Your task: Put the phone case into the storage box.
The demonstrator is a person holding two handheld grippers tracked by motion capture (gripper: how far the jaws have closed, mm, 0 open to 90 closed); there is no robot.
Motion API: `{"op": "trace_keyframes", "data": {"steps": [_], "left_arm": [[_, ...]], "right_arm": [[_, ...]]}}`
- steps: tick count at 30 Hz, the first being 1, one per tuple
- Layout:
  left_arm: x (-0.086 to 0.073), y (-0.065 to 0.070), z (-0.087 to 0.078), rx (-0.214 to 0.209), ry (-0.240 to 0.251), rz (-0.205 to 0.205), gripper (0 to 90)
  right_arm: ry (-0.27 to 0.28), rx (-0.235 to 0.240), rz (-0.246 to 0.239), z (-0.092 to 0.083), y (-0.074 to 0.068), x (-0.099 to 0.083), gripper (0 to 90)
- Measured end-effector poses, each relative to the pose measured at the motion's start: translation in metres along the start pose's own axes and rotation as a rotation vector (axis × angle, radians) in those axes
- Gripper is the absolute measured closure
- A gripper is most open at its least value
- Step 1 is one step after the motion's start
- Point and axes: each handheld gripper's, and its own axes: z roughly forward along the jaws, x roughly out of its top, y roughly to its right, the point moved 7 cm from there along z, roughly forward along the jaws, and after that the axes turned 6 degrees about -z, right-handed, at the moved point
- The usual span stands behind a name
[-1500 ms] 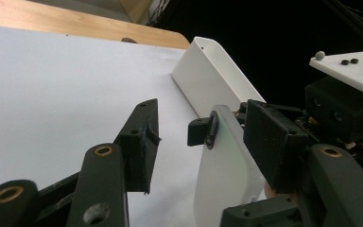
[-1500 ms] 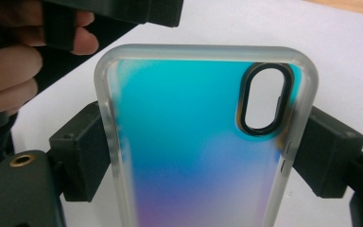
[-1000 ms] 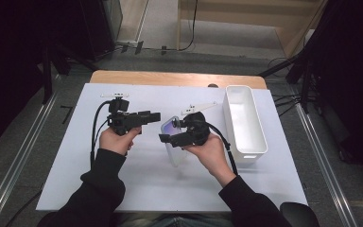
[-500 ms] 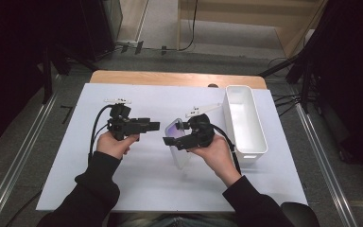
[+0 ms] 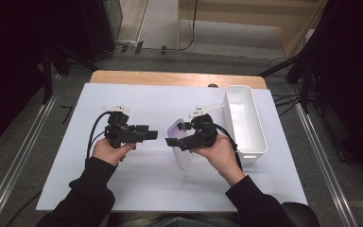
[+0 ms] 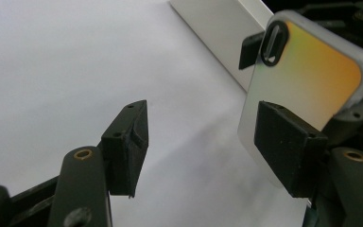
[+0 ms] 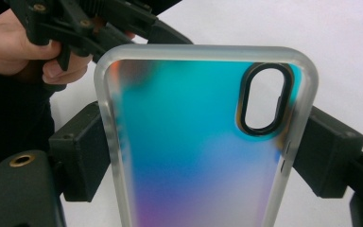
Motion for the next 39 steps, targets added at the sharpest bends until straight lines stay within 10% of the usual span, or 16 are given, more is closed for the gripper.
{"op": "trace_keyframes", "data": {"steps": [39], "left_arm": [[-0.050, 0.000, -0.015, 0.004, -0.136, 0.151, 35.9]], "right_arm": [[-0.009, 0.053, -0.018, -0.023, -0.001, -0.002, 15.1]]}}
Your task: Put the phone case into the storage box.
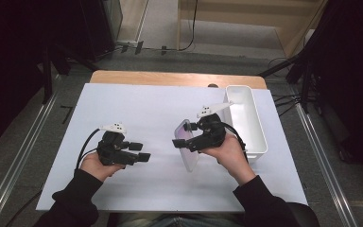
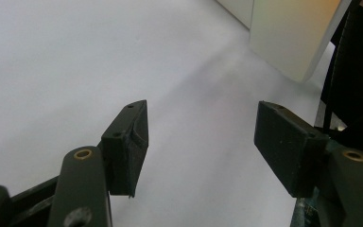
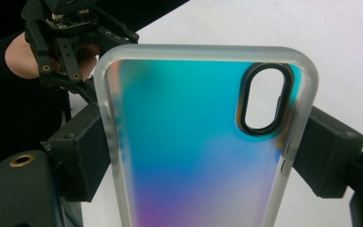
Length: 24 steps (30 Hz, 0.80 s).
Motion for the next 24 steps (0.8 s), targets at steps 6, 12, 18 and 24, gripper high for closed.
{"op": "trace_keyframes", "data": {"steps": [6, 12, 18, 24], "left_arm": [[-0.006, 0.000, -0.001, 0.003, -0.003, 0.014, 35.8], [-0.011, 0.000, -0.003, -0.001, -0.006, 0.022, 35.8], [-0.014, 0.003, -0.004, -0.006, -0.009, 0.030, 35.8], [-0.017, 0.005, -0.007, -0.014, -0.009, 0.031, 32.3]], "right_arm": [[-0.004, 0.015, -0.006, -0.005, -0.001, 0.001, 15.1], [-0.003, 0.024, -0.010, -0.009, -0.001, 0.004, 15.1], [-0.009, 0.012, 0.008, -0.015, 0.002, 0.005, 15.1], [-0.004, 0.007, 0.016, -0.022, 0.003, 0.008, 15.1]]}}
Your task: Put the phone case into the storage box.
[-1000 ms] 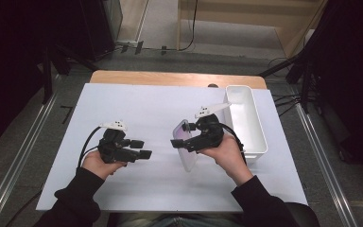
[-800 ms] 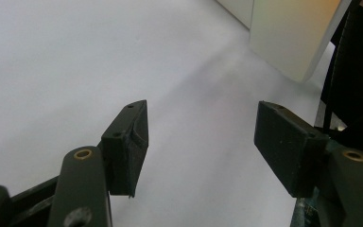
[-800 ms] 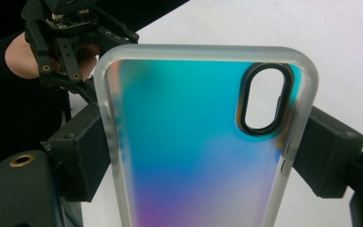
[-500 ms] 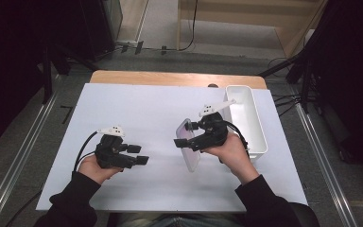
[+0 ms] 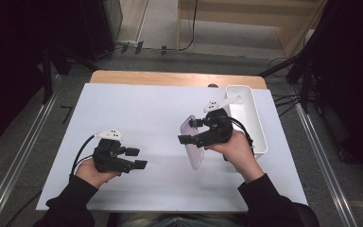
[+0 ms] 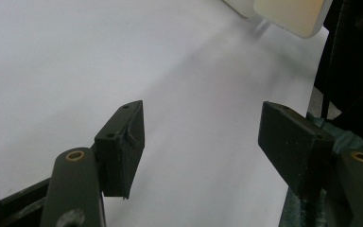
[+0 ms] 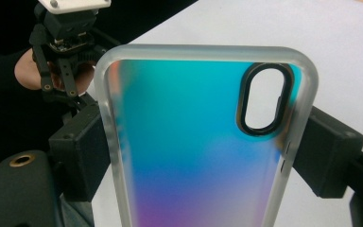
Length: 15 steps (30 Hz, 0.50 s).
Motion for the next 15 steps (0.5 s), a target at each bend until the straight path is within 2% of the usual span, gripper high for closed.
{"op": "trace_keyframes", "data": {"steps": [10, 15], "left_arm": [[-0.002, -0.001, -0.004, -0.002, 0.002, 0.003, 32.2], [-0.002, -0.001, -0.005, -0.013, 0.009, -0.011, 32.2]], "right_arm": [[0.010, -0.016, 0.005, -0.012, 0.004, 0.004, 15.1], [0.023, -0.028, 0.015, -0.021, 0.007, 0.007, 15.1]]}}
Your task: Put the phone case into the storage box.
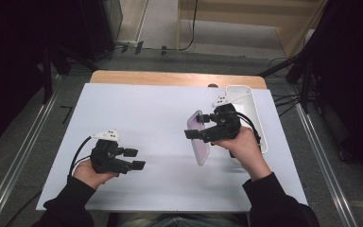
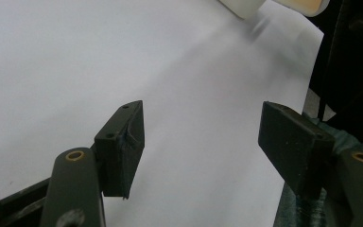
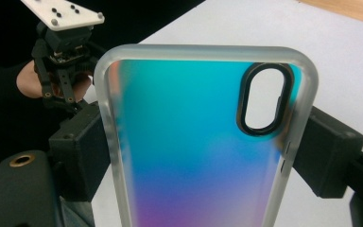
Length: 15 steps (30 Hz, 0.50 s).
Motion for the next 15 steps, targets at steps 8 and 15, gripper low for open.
{"op": "trace_keyframes", "data": {"steps": [8, 15], "left_arm": [[-0.002, -0.004, -0.004, 0.011, 0.006, -0.011, 32.2], [-0.002, -0.004, -0.003, 0.007, 0.002, -0.015, 32.2]], "right_arm": [[0.000, -0.023, 0.006, -0.011, 0.006, 0.004, 15.1], [0.021, -0.054, 0.022, -0.026, 0.014, 0.008, 15.1]]}}
